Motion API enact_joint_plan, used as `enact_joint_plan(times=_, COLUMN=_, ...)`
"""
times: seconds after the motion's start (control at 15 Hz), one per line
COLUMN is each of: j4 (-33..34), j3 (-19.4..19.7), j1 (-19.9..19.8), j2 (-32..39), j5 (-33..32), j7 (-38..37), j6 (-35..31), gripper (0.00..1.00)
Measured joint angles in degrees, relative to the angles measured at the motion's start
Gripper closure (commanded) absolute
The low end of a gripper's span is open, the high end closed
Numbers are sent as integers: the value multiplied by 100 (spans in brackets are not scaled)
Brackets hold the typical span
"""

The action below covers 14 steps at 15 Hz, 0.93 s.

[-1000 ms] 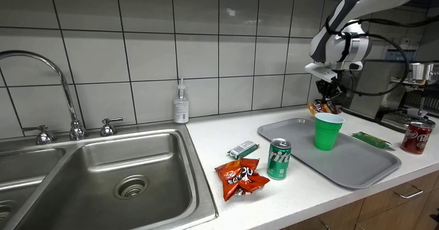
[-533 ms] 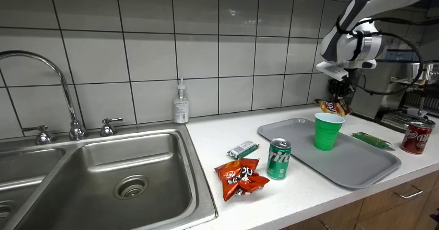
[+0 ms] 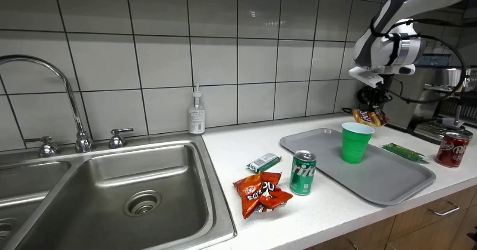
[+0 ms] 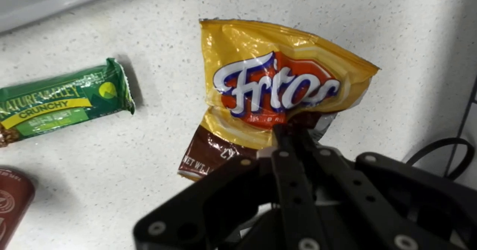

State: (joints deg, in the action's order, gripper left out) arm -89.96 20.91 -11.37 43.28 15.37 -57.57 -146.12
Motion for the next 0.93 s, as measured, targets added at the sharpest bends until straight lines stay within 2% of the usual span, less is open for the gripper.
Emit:
enact_joint_plan(times=0.53, j4=2, j3=-26, j1=33, j2=0, j5=-44, j7=-38, j6=5, gripper=1)
enact_joint_plan(times=0.93, j4=-84, j3=-114, j1=269, j2=-9, j5=-199, j7=-38, j6=2, gripper=0)
